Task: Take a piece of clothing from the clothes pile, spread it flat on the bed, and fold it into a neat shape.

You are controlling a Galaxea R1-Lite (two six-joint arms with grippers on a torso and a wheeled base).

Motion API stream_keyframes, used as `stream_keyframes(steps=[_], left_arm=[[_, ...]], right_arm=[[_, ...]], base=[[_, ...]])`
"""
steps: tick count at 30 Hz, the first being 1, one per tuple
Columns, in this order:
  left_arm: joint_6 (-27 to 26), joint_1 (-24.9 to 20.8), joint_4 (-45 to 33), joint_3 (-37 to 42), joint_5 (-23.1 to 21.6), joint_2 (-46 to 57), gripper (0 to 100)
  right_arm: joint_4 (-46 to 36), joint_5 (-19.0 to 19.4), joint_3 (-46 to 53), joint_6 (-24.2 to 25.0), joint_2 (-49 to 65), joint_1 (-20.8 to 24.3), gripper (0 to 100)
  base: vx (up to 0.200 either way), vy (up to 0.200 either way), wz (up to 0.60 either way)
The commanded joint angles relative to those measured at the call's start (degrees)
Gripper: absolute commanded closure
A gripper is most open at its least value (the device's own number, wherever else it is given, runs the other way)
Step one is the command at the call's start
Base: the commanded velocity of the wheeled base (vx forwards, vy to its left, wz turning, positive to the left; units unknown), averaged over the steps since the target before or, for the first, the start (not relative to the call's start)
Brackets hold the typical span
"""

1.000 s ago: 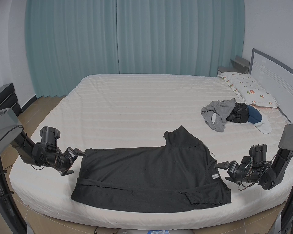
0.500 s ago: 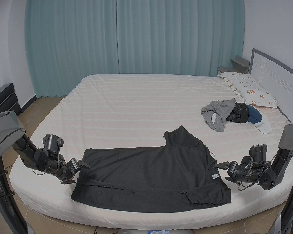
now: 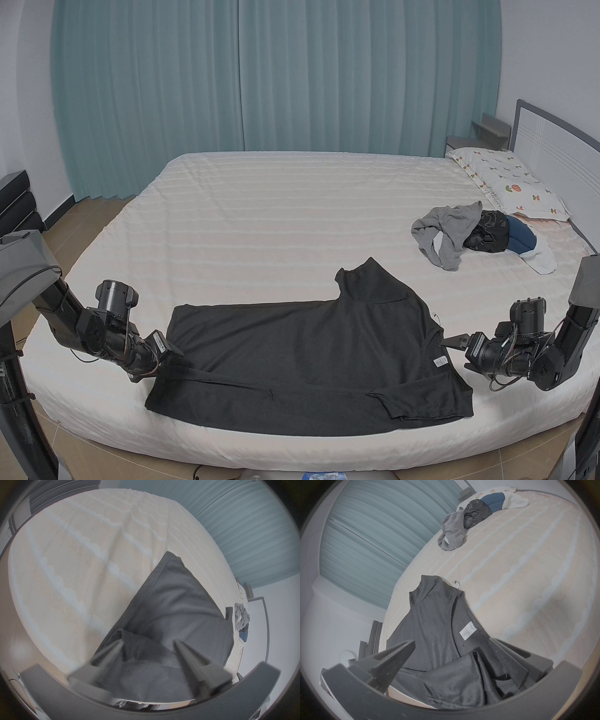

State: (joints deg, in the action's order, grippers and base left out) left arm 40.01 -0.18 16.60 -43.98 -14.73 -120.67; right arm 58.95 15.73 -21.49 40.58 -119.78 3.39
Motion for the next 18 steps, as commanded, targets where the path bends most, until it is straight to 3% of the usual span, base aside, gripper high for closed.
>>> stream_keyframes(steps=[1,16,18], left_arm=[[0.0,0.3,-0.3,0.6,0.0,0.3,100],[0.2,0.8,-1.8,2.3,0.0,6.8,100],[0.2,0.8,-3.4,2.4,0.0,8.3,100]], right_arm=[[0.0,-0.3,0.1,-0.4,-0.4,0.0,0],[4.7,-0.1,1.0,-4.5,-2.6,0.2,0],[5.8,0.5,1.1,-8.7,-3.5,0.9,0]], base=[[0.000,0.000,0.00],[0.000,0.000,0.00],[0.000,0.000,0.00]])
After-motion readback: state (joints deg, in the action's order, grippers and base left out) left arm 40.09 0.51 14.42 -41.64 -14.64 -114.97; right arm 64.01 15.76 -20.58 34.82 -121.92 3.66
